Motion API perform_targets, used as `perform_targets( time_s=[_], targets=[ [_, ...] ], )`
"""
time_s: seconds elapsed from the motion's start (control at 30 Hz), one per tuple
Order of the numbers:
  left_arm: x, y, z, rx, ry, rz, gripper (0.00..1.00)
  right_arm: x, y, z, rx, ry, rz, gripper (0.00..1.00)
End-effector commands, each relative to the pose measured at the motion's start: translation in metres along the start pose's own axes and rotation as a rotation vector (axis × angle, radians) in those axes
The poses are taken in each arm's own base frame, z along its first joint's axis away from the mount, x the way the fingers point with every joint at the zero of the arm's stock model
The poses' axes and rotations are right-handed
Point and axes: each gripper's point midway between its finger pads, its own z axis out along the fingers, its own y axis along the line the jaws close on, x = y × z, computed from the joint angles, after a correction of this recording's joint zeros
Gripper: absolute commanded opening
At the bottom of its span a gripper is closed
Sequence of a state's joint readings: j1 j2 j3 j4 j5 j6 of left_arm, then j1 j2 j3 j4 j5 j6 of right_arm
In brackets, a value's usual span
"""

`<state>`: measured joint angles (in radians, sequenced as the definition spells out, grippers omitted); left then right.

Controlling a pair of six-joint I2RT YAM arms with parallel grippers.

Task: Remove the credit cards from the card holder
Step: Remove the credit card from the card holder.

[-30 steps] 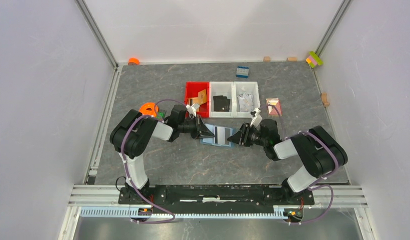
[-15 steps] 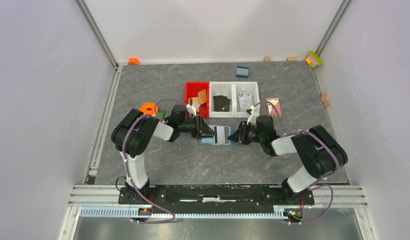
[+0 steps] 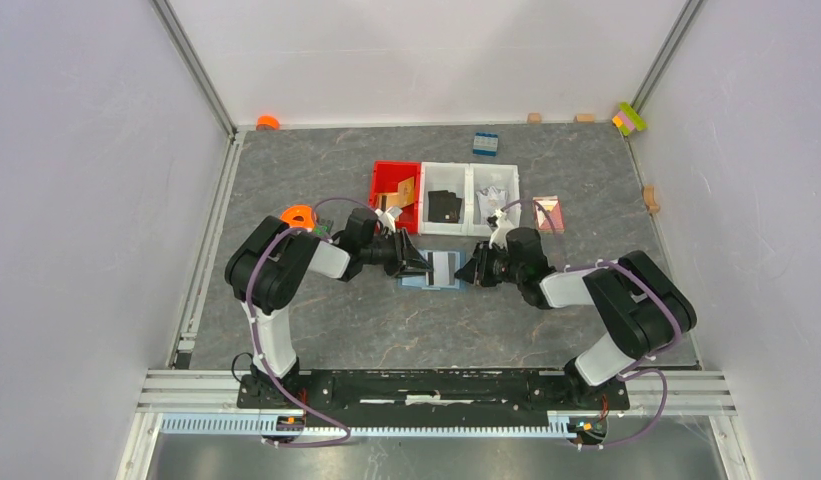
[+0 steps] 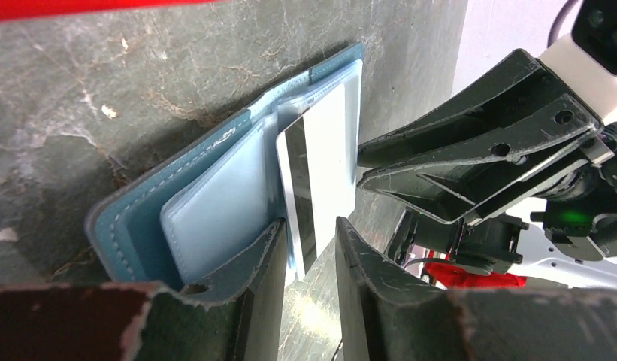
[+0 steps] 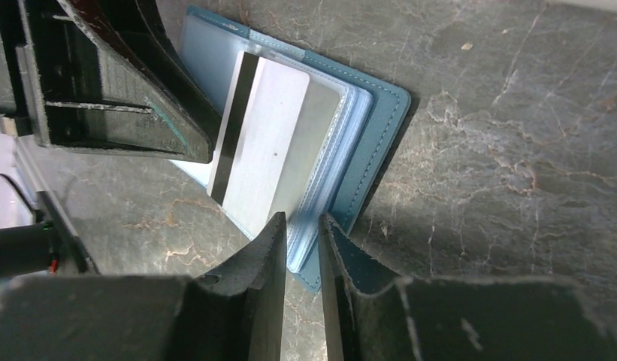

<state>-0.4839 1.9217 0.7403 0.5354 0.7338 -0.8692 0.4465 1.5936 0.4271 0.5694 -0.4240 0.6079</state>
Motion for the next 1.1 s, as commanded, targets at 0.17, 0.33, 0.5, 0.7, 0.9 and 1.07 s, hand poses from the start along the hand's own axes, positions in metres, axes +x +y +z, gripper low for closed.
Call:
perform_targets(
  time_s=[0.17,0.33,0.5,0.7,0.9,1.07],
  targets=[
    [0.0,0.001,0.004,-0.014,0.0,0.027,0.36,0.002,-0.032,0.004,0.279,0.061,-0.159,0.28],
    [0.0,0.005,0.007,-0.02,0.006,0.02,0.36,0.006,-0.036,0.008,0.33,0.097,-0.197,0.24],
    [-0.002,0.004,0.008,-0.018,-0.004,0.03,0.25,0.008,-0.035,0.011,0.346,0.119,-0.223,0.09],
    [-0.008,-0.002,0.008,0.005,-0.023,0.049,0.17,0.013,-0.032,0.015,0.356,0.146,-0.257,0.03],
    [-0.01,-0.007,0.007,0.03,-0.03,0.055,0.04,0.017,-0.03,0.018,0.355,0.164,-0.267,0.02],
    [-0.013,-0.007,-0.004,0.034,-0.042,0.038,0.02,0.015,-0.033,0.018,0.372,0.163,-0.271,0.0]
  ],
)
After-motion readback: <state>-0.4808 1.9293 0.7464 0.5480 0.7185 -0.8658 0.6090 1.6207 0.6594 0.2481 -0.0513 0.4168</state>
